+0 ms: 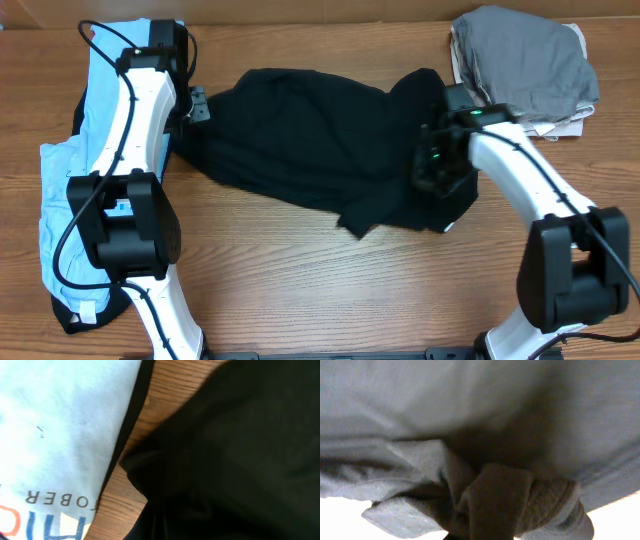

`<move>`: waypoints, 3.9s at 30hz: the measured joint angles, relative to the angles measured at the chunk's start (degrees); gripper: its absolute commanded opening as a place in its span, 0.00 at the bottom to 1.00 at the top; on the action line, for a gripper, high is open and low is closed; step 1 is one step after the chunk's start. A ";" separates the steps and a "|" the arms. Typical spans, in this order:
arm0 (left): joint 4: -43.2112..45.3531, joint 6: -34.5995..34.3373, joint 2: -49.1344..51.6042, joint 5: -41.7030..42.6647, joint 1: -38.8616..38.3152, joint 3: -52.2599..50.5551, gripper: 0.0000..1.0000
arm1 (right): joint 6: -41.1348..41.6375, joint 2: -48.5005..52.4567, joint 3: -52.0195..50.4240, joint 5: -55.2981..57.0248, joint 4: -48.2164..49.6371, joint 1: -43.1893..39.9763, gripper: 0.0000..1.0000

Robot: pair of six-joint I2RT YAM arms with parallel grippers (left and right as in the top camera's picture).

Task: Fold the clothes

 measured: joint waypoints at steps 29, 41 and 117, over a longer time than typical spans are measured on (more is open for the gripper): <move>1.64 -0.63 0.00 0.90 0.00 -0.33 0.04 | 6.97 0.15 6.78 8.96 -0.57 22.95 0.69; 1.66 -0.63 0.00 0.92 0.00 -0.33 0.04 | 9.25 9.29 5.99 18.36 -0.15 23.58 0.72; -30.18 2.27 0.42 1.77 0.00 45.68 0.04 | 1.25 -2.82 57.07 19.04 -34.29 1.73 0.04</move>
